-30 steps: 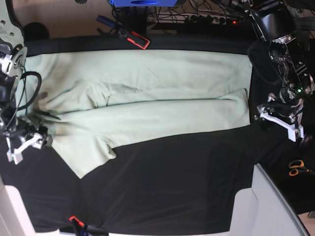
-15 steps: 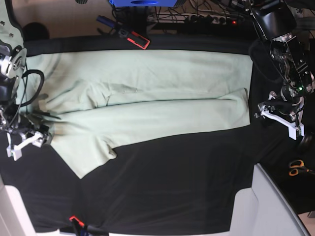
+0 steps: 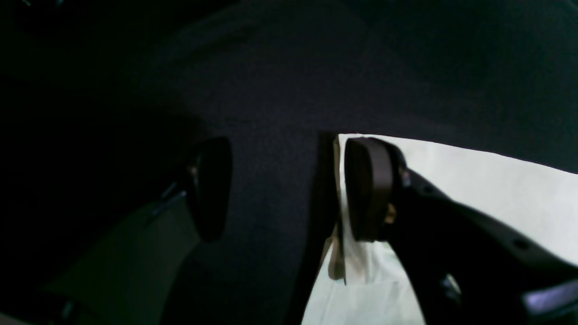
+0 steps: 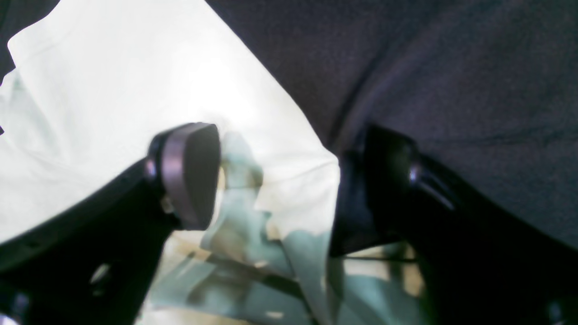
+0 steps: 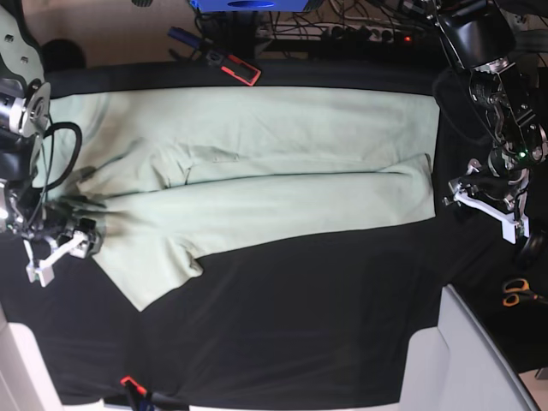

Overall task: Fold the T-shirt properly
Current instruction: 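Open both grippers and raise them from the fold, then move both grippers toward the hem ends of the shirt sides and grasp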

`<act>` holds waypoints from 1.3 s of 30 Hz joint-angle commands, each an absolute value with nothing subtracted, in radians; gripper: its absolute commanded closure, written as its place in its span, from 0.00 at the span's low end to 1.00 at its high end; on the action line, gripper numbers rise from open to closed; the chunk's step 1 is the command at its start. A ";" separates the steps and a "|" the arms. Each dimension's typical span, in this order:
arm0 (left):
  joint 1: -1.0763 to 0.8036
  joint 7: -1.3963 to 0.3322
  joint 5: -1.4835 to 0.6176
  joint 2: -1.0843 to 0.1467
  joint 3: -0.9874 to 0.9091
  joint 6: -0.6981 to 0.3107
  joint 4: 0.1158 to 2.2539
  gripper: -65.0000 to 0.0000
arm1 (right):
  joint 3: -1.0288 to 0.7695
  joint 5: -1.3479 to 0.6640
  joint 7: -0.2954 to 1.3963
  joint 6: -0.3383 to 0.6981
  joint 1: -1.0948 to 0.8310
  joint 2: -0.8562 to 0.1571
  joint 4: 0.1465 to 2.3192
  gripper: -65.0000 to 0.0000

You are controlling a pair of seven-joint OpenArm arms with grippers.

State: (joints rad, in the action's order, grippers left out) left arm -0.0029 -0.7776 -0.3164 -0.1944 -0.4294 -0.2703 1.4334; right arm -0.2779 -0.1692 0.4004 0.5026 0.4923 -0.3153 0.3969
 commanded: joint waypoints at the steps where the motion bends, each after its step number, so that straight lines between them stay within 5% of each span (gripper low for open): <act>1: 0.010 -0.759 -0.326 -0.213 -0.430 -0.274 1.448 0.40 | -0.274 -0.176 0.418 0.510 0.510 -0.318 0.404 0.40; 10: 0.024 -0.756 -0.326 -0.211 -0.430 -0.274 1.371 0.40 | -0.274 -0.174 0.461 0.510 0.510 -0.317 0.404 0.77; 13: 0.024 -0.754 -0.326 -0.208 -0.432 -0.274 1.369 0.40 | -0.274 -0.174 0.463 0.510 0.510 -0.317 0.404 0.99; 21: 0.093 -0.757 -0.325 -0.208 -0.429 -0.274 1.320 0.39 | -0.278 -0.176 0.466 0.509 0.510 -0.317 0.404 0.99; 27: 0.222 -0.757 -0.325 -0.206 -0.429 -0.274 1.125 0.25 | -0.282 -0.176 0.466 0.509 0.510 -0.317 0.404 0.99; 39: 0.328 -0.751 -0.326 -0.202 -0.429 -0.274 0.914 0.25 | -0.275 -0.176 0.466 0.515 0.510 -0.317 0.404 0.99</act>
